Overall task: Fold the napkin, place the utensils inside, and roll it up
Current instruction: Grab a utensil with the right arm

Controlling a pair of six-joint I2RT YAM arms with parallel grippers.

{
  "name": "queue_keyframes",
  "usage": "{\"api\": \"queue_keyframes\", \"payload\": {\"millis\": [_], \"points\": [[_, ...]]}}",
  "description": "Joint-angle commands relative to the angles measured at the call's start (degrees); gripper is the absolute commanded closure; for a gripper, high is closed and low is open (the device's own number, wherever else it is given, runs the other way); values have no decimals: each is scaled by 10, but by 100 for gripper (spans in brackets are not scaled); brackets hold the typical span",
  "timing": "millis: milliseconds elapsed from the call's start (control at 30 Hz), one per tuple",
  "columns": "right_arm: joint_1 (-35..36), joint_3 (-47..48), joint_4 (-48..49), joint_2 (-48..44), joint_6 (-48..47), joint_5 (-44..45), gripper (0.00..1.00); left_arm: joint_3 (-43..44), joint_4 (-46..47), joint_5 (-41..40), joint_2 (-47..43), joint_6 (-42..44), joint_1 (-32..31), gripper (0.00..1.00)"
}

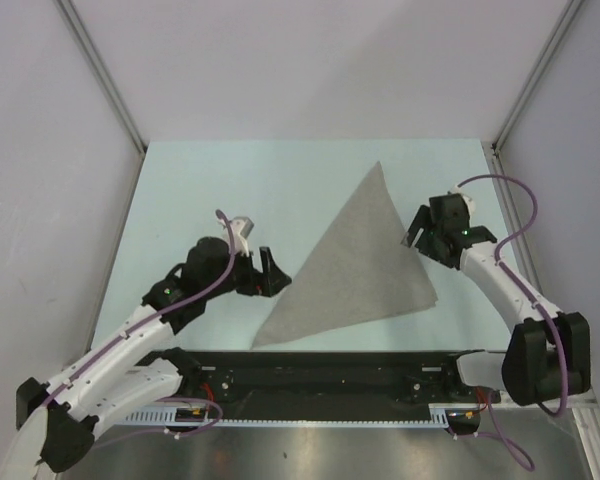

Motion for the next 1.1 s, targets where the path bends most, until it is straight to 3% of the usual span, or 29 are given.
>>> {"api": "queue_keyframes", "payload": {"millis": [0,67,233,567,667,1067], "points": [[-69,41,41,66,-52,-20,16,82,-38,23,36,99,61,7],[-93,59,53,111,-57,-21,16,111,-37,27,55,121,92,7],[-168,79,117,192,-47,-74,19,159,-47,-24,87,184,100,6],[-196,126,191,333,-19,-118,26,149,-51,-60,107,212,113,6],[-196,130,201,357,-17,-130,32,150,-52,-68,118,214,115,6],[-197,129,224,374,-31,-181,98,147,-46,-48,133,209,120,6]]}}
